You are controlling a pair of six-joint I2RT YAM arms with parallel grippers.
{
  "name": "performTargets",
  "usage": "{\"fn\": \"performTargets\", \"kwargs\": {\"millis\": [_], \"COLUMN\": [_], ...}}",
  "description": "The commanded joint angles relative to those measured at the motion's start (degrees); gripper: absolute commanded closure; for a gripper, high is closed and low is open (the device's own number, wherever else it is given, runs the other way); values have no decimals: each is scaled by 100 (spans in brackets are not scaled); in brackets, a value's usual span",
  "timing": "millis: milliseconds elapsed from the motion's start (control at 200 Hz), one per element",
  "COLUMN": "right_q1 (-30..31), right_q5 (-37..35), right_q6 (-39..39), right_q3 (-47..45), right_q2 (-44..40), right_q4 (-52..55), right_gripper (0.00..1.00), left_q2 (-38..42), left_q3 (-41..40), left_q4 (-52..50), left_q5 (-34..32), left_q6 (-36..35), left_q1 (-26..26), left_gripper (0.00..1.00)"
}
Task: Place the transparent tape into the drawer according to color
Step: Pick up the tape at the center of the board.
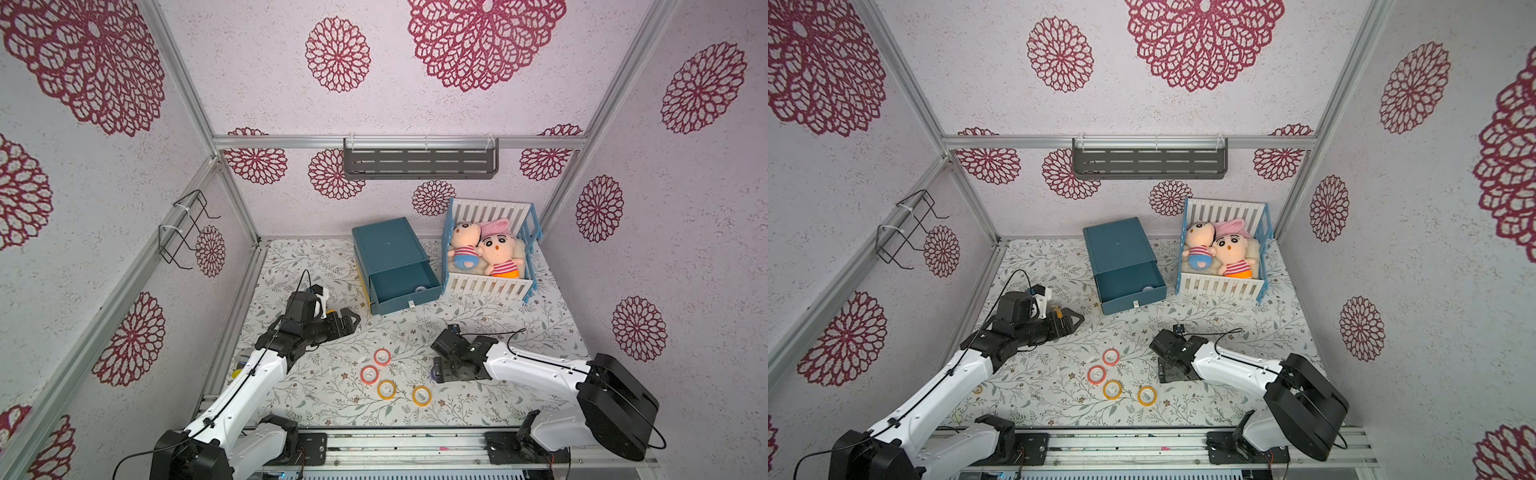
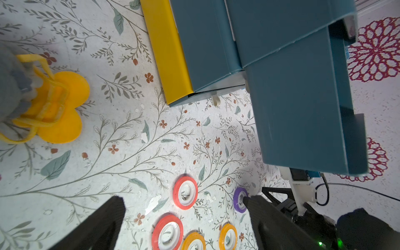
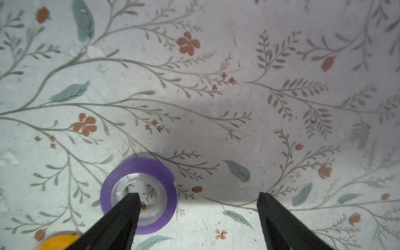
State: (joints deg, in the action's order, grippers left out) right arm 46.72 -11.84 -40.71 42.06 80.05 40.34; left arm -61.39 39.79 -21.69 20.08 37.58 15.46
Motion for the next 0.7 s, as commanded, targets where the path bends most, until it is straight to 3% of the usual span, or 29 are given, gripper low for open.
{"fn": "performTargets", "kwargs": {"millis": [0,225,696], "right_q1": [-203,-477,-481], "right_q5": [388,655,781], "right_q6": [400,686,937], "right_q3": [144,142,192], "right_q2": [-165,-62,284], "right_q4": [9,-74,-81], "right_gripper": [12,20,33], "left_q2": [39,39,30], "left_q3": [-24,-33,-68], "left_q4": [148,165,164], "left_q5": [23,23,14], "left_q6": [-31,-48,-33], "left_q1": [-17,-22,-17], "left_gripper": [3,3,3]}}
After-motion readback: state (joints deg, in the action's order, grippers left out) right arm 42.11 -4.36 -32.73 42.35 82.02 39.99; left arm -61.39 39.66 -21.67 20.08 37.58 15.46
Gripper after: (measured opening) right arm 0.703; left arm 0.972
